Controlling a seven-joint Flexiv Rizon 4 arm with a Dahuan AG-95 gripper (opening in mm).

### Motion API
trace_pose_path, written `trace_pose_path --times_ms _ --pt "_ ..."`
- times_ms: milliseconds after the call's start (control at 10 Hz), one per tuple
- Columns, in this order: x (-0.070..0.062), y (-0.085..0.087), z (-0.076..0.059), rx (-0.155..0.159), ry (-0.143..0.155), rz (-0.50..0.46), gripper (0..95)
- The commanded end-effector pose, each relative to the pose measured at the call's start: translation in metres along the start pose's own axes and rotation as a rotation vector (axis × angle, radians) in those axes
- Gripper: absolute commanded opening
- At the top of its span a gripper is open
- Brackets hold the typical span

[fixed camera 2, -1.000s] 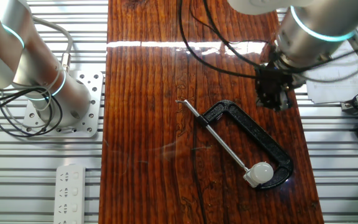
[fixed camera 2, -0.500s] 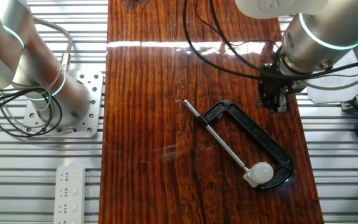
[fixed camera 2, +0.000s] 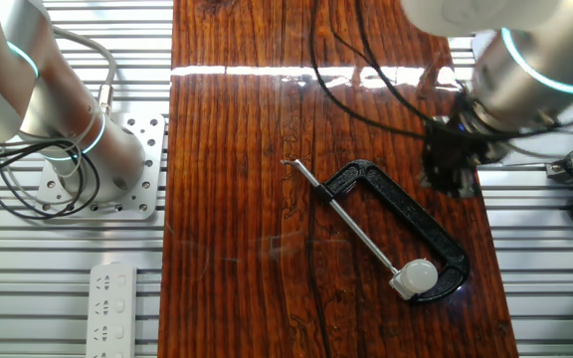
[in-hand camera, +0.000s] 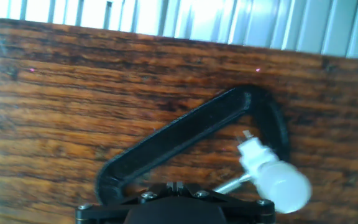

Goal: Take out the light bulb by rotating it

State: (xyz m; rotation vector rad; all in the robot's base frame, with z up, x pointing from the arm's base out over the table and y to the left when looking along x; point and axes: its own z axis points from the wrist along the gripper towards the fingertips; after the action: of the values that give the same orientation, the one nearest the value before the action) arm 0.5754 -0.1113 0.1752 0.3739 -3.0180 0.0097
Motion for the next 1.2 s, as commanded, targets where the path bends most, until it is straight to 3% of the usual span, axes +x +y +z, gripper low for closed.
trace_pose_path --times_ms 100,300,500,800,1000,1200 --pt "0.000 -0.017 -0.001 0.009 -0.013 -0.070 0.0" --pt "0.001 -0.024 0.001 0.032 -0.011 -0.124 0.0" --pt "0.005 -0.046 0.008 0.025 -0.016 -0.202 0.0" --pt "0.012 -0.070 0.009 0.021 -0.018 -0.235 0.0" --pt "0.013 -0.072 0.008 0.021 -0.037 -0.237 0.0" --pt "0.013 -0.072 0.008 0.041 -0.062 -0.124 0.0"
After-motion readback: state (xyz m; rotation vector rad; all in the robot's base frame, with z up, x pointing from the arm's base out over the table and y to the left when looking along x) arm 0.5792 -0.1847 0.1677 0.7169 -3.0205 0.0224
